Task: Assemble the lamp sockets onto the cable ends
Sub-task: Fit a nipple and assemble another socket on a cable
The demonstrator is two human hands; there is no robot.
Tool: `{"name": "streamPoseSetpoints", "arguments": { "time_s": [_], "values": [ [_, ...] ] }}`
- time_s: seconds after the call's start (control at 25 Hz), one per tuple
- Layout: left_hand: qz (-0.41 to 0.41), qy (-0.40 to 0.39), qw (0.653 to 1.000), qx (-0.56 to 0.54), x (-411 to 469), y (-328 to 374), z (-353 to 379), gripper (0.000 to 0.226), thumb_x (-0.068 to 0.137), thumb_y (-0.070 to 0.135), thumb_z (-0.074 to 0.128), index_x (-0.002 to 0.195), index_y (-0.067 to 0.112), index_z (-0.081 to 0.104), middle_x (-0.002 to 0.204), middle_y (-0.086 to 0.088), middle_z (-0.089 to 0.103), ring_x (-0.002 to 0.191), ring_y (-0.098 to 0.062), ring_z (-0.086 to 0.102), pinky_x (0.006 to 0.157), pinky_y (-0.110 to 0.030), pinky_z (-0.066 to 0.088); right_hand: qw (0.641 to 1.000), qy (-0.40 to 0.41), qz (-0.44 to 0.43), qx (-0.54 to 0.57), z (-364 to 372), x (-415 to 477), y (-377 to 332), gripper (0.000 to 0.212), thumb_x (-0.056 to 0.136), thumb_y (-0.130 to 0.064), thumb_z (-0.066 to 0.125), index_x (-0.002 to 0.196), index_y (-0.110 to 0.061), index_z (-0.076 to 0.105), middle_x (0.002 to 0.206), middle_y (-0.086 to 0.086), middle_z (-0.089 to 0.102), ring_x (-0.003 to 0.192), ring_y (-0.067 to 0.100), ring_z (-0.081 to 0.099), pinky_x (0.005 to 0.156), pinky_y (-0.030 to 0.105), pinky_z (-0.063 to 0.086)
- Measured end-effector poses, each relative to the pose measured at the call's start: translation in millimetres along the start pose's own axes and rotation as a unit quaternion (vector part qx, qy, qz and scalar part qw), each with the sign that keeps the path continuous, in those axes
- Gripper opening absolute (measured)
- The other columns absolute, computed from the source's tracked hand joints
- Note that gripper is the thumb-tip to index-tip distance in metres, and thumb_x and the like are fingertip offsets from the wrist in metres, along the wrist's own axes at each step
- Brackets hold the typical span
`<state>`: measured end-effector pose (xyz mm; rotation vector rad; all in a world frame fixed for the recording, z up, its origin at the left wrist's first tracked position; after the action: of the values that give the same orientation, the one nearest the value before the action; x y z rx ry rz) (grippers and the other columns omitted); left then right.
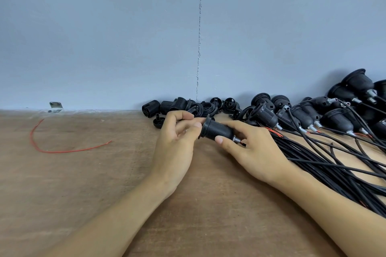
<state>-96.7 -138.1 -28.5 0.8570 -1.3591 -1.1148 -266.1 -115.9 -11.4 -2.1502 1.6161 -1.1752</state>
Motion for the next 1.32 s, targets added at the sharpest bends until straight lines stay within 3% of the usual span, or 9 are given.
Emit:
{"name": "streamPoseSetpoints", "arguments": {
  "time_s": [0.16,0.32,0.44,0.56,0.68,0.84,0.96,1.16,1.32],
  "values": [
    [0.027,0.048,0.997,0.051,-4.0,7.8,-8.7,0.002,0.1,0.022,0.061,0.102,0.023,0.06,0.089,0.012,0.079,0.082,0.005,0.07,0.068,-0.004,0.043,0.999,0.039,0.016,0.034,-8.2,-0.6,4.3,0.027,0.091,-0.039,0.068,0.117,-0.035,0.067,0.098,-0.022,0.071,0.096,-0.005,0.063,0.079,0.008,0.044],
    [0.012,0.056,0.992,0.112,-5.0,6.2,-10.4,0.012,0.102,0.04,0.052,0.099,0.032,0.061,0.061,0.022,0.066,0.054,0.005,0.054,0.054,-0.008,0.037,0.999,0.001,0.007,0.033,0.2,-1.6,-1.7,0.026,0.09,-0.038,0.068,0.116,-0.031,0.068,0.101,-0.013,0.072,0.098,0.004,0.065,0.087,0.019,0.05],
    [-0.003,0.03,0.996,0.08,-3.6,1.9,-5.6,0.015,0.104,0.042,0.048,0.109,0.038,0.061,0.087,0.022,0.073,0.085,0.014,0.063,0.068,-0.002,0.039,1.0,-0.027,-0.005,0.013,5.5,-1.3,-5.1,0.027,0.091,-0.038,0.068,0.117,-0.03,0.068,0.102,-0.01,0.072,0.098,0.008,0.065,0.092,0.035,0.051],
    [0.027,0.008,0.997,0.07,-6.5,8.5,2.3,0.015,0.107,0.036,0.048,0.114,0.035,0.062,0.105,0.015,0.077,0.106,0.013,0.063,0.082,0.0,0.039,1.0,-0.007,0.011,0.003,1.2,0.1,0.5,0.032,0.091,-0.042,0.066,0.12,-0.032,0.066,0.102,-0.012,0.072,0.097,0.007,0.066,0.091,0.036,0.052],
    [0.06,0.036,0.994,0.088,-8.8,16.5,-2.3,0.016,0.104,0.036,0.051,0.105,0.03,0.065,0.098,0.022,0.076,0.101,0.009,0.068,0.081,0.0,0.04,0.999,0.02,0.026,0.016,-3.5,-0.4,4.9,0.034,0.09,-0.044,0.065,0.122,-0.033,0.065,0.102,-0.016,0.072,0.098,0.001,0.064,0.088,0.024,0.05],
    [0.019,0.049,0.988,0.146,-7.5,6.4,-7.7,0.023,0.104,0.043,0.046,0.096,0.037,0.066,0.088,0.022,0.076,0.093,0.011,0.067,0.076,-0.004,0.04,0.998,0.038,0.037,0.03,-6.5,0.1,6.3,0.03,0.091,-0.041,0.067,0.12,-0.033,0.067,0.103,-0.022,0.071,0.098,-0.003,0.064,0.082,0.01,0.046],
    [-0.015,0.029,0.991,0.132,-5.0,-2.9,-4.4,0.025,0.105,0.048,0.043,0.097,0.04,0.066,0.091,0.015,0.075,0.091,0.003,0.066,0.077,-0.008,0.04,0.999,0.013,0.033,0.03,-1.7,-0.9,1.9,0.032,0.09,-0.041,0.067,0.12,-0.03,0.067,0.104,-0.015,0.072,0.098,0.002,0.065,0.089,0.021,0.049],
    [0.011,0.004,0.999,0.038,-1.9,6.2,0.5,0.022,0.105,0.046,0.045,0.107,0.034,0.064,0.108,0.014,0.077,0.113,0.005,0.064,0.102,-0.024,0.04,1.0,-0.017,0.008,-0.006,6.2,-1.5,-5.8,0.031,0.091,-0.04,0.066,0.119,-0.028,0.067,0.099,-0.014,0.071,0.094,0.005,0.064,0.09,0.033,0.05],
    [0.042,0.015,0.996,0.071,-5.7,11.6,0.0,0.026,0.104,0.046,0.045,0.105,0.028,0.065,0.099,0.015,0.079,0.108,0.008,0.065,0.092,-0.008,0.04,0.999,0.023,0.047,0.007,-2.8,0.2,8.0,0.03,0.09,-0.041,0.067,0.119,-0.031,0.067,0.099,-0.014,0.072,0.096,0.003,0.065,0.09,0.025,0.05]
  ]
}}
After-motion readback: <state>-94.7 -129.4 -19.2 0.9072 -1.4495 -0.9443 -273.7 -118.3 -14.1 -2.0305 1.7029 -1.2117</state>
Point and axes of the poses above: each hand's wrist, its own x-axis towards the middle knuckle, its own z-axis out of the palm, y = z × x, the point moved 10 cm from there along x, towards the middle knuckle
